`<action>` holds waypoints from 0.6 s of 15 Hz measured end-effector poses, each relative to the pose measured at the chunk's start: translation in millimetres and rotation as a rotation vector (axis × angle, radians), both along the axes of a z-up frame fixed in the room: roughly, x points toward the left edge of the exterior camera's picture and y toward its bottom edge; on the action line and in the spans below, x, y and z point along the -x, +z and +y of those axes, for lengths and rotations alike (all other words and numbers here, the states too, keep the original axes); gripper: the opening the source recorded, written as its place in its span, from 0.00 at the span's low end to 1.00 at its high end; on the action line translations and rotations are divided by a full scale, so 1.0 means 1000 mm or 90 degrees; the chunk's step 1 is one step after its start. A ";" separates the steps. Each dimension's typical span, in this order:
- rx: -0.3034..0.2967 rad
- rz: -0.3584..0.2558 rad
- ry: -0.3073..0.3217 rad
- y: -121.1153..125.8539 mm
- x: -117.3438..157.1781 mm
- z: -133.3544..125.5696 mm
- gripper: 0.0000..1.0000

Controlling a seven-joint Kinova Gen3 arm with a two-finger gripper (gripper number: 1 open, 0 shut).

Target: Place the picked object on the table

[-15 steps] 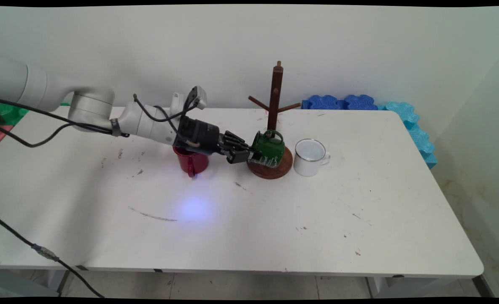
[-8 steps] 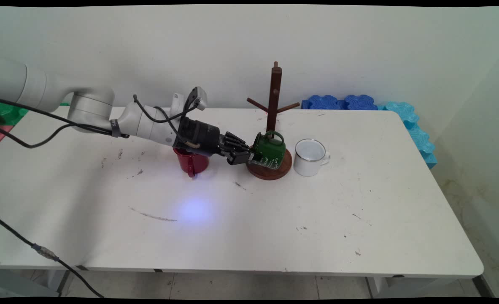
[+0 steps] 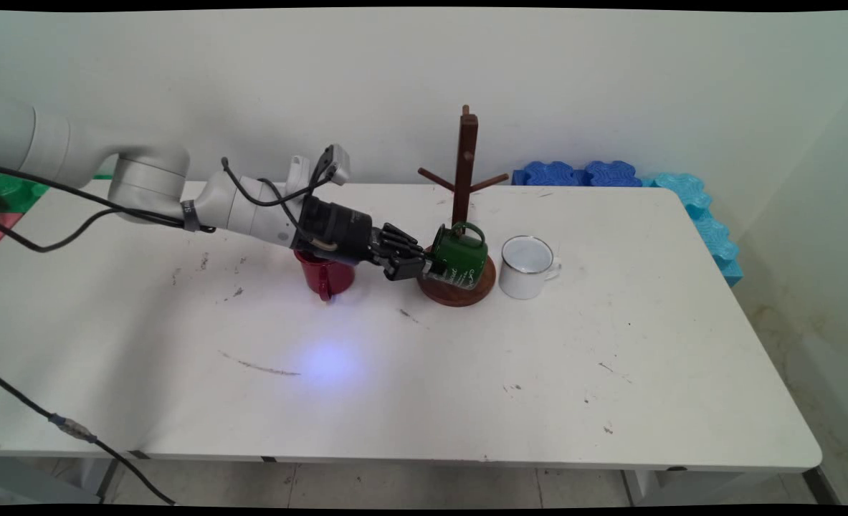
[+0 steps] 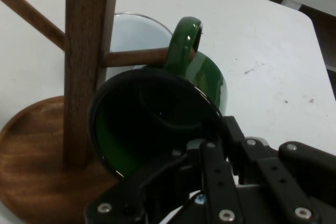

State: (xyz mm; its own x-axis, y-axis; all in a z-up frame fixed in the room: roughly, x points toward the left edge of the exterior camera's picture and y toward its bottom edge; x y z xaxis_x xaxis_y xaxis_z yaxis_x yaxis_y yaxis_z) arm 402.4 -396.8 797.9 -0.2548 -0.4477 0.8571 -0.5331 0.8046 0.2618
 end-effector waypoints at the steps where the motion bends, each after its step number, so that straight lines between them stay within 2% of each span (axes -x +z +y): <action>1: 0.001 0.001 -0.001 0.002 0.000 0.001 0.00; 9: 0.004 0.005 -0.010 0.017 -0.005 0.013 0.00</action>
